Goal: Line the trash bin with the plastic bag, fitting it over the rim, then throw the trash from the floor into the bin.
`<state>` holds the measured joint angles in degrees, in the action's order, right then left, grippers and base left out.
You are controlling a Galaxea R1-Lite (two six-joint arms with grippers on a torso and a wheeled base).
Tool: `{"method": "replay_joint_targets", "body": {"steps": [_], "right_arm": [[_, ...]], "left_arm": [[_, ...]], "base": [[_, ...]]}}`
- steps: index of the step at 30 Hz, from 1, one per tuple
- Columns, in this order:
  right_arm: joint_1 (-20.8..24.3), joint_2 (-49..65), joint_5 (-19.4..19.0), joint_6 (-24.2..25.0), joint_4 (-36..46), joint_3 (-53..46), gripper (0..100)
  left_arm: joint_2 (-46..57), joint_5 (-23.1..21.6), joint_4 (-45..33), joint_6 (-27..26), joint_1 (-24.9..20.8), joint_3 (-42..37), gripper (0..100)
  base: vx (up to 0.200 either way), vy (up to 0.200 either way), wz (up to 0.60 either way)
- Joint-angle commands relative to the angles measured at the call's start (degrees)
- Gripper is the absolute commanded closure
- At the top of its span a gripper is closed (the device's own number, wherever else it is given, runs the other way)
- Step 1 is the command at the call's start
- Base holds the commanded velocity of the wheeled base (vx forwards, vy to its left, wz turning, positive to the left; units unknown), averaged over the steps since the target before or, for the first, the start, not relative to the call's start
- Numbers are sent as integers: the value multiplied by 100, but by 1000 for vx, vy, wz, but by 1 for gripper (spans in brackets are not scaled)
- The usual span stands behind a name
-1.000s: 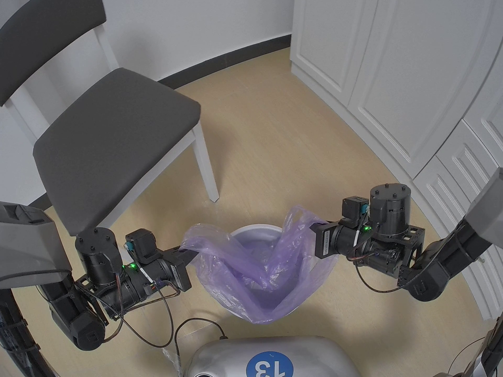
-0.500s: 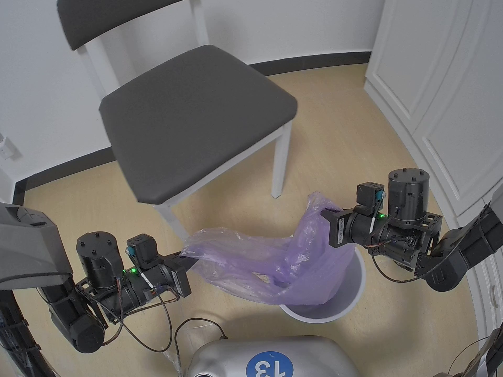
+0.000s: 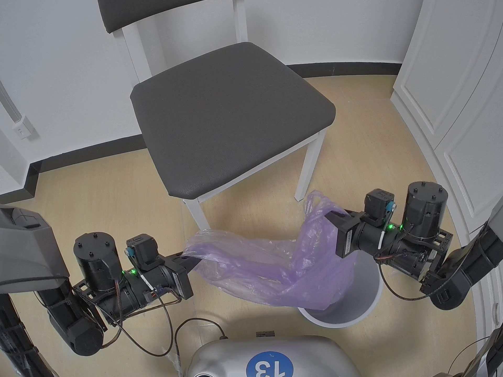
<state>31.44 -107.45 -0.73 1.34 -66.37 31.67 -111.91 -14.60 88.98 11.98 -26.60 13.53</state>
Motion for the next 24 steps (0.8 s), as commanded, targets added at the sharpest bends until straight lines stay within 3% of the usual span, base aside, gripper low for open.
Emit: {"method": "replay_joint_targets", "body": {"steps": [1,17,21,24], "right_arm": [[64,31,73,-125,-61,-390,100],[-6,-145,3,-345,-1511,-1383,100],[-33,-576,3,-371,-2363,-1524,100],[-68,-628,-24,-363,-2346,-1568,100]], "left_arm": [[-33,1,102,15,-38,18,100],[-85,-16,102,23,-117,0,100],[-77,-25,102,23,-126,-8,100],[-85,-25,102,41,-179,-8,100]], "base": [[0,0,0],[0,0,0],[0,0,-600],[0,0,-600]]}}
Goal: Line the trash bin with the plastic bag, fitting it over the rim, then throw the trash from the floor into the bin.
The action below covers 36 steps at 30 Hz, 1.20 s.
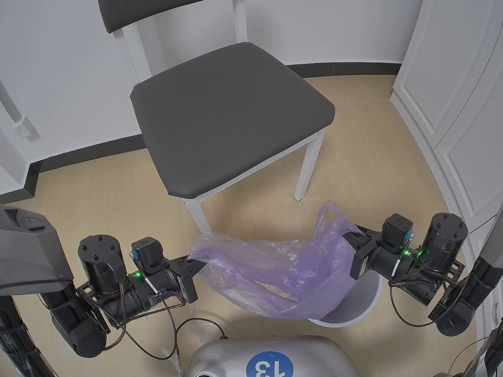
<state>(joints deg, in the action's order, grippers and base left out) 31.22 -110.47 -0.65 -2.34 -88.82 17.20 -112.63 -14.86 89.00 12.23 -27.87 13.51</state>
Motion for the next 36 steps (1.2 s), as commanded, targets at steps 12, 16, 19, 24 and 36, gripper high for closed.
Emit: {"method": "replay_joint_targets", "body": {"steps": [12,16,19,24,36], "right_arm": [[-257,-185,-76,-759,-118,-138,100],[-301,-168,-164,-829,-118,82,100],[-292,-97,-199,-724,-100,337,100],[-195,-71,-199,-522,-92,486,100],[-186,1203,-305,366,2976,1418,100]], "left_arm": [[-31,1,100,166,-114,20,100],[-13,1,100,166,-114,20,100],[-31,9,100,166,-114,29,100],[-31,27,100,166,-122,29,100],[-31,53,100,157,-254,29,100]], "base": [[0,0,-250],[0,0,0],[0,0,0],[0,0,0],[0,0,0]]}}
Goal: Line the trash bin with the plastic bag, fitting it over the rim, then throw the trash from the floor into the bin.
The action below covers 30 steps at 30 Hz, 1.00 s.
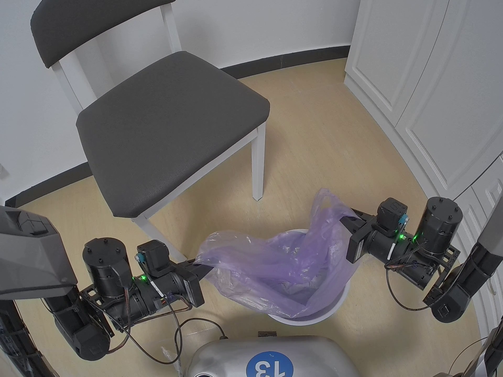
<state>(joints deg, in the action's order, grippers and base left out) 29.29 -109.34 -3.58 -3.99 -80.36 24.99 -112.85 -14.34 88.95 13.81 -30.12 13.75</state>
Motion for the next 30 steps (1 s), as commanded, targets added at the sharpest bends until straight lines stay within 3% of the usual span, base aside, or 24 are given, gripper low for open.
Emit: {"method": "replay_joint_targets", "body": {"steps": [1,3,5,9,10,11,15,16,24,30], "right_arm": [[6,1450,-2,926,3501,1148,100],[6,1609,33,1453,4626,1711,100],[-64,1565,104,1585,5083,1948,100],[-55,1301,596,733,5048,1623,100],[-55,1301,596,733,5048,1623,100],[-47,1336,561,487,4916,1412,100],[-82,1292,244,425,4810,1192,100],[-214,1292,-90,399,4714,1043,100],[-908,861,-969,-638,4485,762,100],[-1013,554,-995,-964,4485,709,100]], "left_arm": [[-9,1,105,-1,-38,5,100],[-27,10,105,-10,-46,14,100],[-35,10,105,-19,-46,14,100],[-97,54,105,-19,-64,49,100],[-97,54,105,-19,-64,49,100],[-238,221,105,-28,-90,163,100],[-519,687,105,-28,-117,409,100],[-703,1038,105,-10,-143,585,100],[-879,1152,105,-28,-169,638,100],[-941,1170,105,-28,-152,655,100]], "base": [[0,0,0],[0,0,0],[0,0,0],[0,0,0],[0,0,0],[0,0,0],[0,0,0],[0,0,0],[0,0,0],[0,0,0]]}}
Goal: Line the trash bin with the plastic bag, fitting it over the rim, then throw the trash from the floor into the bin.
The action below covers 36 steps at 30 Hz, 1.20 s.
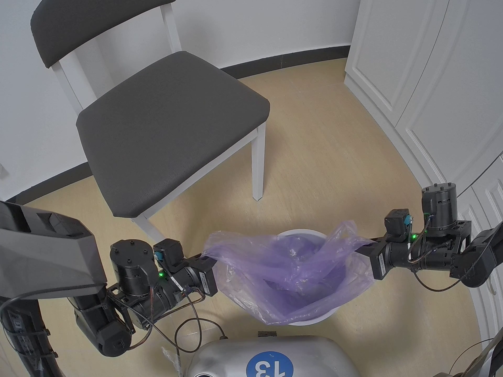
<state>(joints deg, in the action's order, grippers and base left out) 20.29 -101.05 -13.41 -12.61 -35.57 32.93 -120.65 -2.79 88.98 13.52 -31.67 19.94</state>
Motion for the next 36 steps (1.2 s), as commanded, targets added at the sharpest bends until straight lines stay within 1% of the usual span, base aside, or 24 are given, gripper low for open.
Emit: {"method": "replay_joint_targets", "body": {"steps": [1,3,7,10,11,12,13,14,16,18,21,24,25,27,30,36], "right_arm": [[-112,-319,-13,-163,-2,-120,100],[-121,-354,-13,-304,6,-181,100],[-165,-354,-21,-735,68,-322,100],[-288,-284,-21,-1069,217,-427,100],[-288,-284,-21,-1069,217,-427,100],[-385,-99,-21,-1315,455,-436,100],[-385,-99,-21,-1315,455,-436,100],[-455,120,-21,-1473,806,-419,100],[-490,252,-21,-1596,1246,-348,100],[-517,279,-13,-1754,1562,-287,100],[-543,305,-13,-2009,1782,-269,100],[-570,366,-13,-2114,1905,-278,100],[-570,375,-13,-2114,1914,-278,100],[-570,402,-13,-2211,2019,-296,100],[-570,393,-13,-2378,2045,-340,100],[-570,243,-4,-2431,2037,-304,100]], "left_arm": [[-169,15,102,-7,12,36,100],[-187,24,102,-16,12,18,100],[-187,33,102,-42,-23,-17,100],[-143,42,93,-51,-58,-43,100],[-143,42,93,-51,-58,-43,100],[-81,42,76,-60,-58,-61,100],[-81,42,76,-60,-58,-61,100],[33,42,23,-69,-58,-131,100],[156,-2,-30,-78,-76,-289,100],[349,-55,-241,-245,-138,-474,100],[701,-81,-724,-447,-155,-614,100],[1096,-301,-1278,-464,-173,-658,100],[1114,-310,-1304,-464,-173,-658,100],[1421,-512,-1858,-473,-173,-676,100],[1545,-635,-2253,-473,-173,-623,100],[1035,-635,-2192,-473,-120,-474,100]], "base": [[0,0,0],[0,0,0],[0,0,0],[0,0,0],[0,0,0],[0,0,0],[0,0,0],[0,0,0],[0,0,0],[0,0,0],[0,0,0],[0,0,0],[0,0,0],[0,0,0],[0,0,0],[0,0,0]]}}
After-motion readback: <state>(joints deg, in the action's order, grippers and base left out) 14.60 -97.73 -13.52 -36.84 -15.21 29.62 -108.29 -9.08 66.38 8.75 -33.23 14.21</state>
